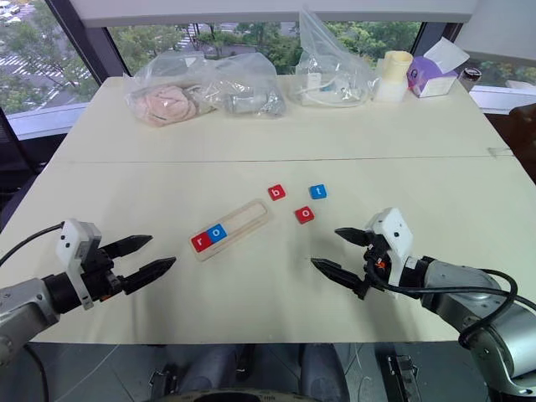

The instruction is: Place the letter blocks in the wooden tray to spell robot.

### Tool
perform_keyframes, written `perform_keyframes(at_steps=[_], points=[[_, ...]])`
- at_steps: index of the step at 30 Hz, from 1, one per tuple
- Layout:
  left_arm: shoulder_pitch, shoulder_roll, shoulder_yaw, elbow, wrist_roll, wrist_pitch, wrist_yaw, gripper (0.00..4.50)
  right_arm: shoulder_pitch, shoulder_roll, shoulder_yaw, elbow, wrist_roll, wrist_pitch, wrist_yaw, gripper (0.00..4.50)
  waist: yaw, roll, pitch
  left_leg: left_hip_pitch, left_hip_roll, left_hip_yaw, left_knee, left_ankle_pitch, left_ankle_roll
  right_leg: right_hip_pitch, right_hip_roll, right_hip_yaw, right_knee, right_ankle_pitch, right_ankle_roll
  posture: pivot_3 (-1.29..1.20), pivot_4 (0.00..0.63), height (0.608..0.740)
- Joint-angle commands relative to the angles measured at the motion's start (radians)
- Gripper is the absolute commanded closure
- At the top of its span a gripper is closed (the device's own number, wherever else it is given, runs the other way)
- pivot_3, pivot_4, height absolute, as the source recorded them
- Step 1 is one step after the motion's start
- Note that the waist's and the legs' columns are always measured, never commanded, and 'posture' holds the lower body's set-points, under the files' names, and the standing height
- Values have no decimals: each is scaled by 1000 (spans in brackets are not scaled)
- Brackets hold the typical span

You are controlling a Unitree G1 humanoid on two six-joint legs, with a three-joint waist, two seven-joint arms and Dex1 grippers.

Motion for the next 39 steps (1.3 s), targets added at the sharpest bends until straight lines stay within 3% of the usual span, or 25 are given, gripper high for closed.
perform_keyframes(at_steps=[1,22,28,32,39], points=[[4,23,-21,-22,29,-17,-23,0,-27,-13,32,-35,-6,-5,-10,83,0,0,0,0,0,0,0,0,0,0,0,0,0,0,0,0,150,740],[-71,13,-40,65,132,-119,-47,0,-37,-20,161,10,-128,-82,8,83,2,-1,0,-6,-1,1,0,2,3,-4,-2,-1,-1,0,1,0,150,740],[-125,158,-175,78,298,-178,-137,0,-116,-60,138,-41,22,70,30,83,1,0,0,-6,-1,2,1,2,3,-4,-1,-1,0,0,0,0,150,740],[-316,158,-286,138,332,-156,-140,0,-233,-82,164,-55,48,135,0,83,4,-1,0,-6,-1,0,2,2,3,-3,-1,-2,0,0,0,0,150,740],[-434,80,-402,215,371,-165,-148,0,-258,-73,207,-78,32,138,-18,83,0,-1,0,-7,-1,2,0,2,4,-6,-1,-2,0,2,5,0,150,740]])
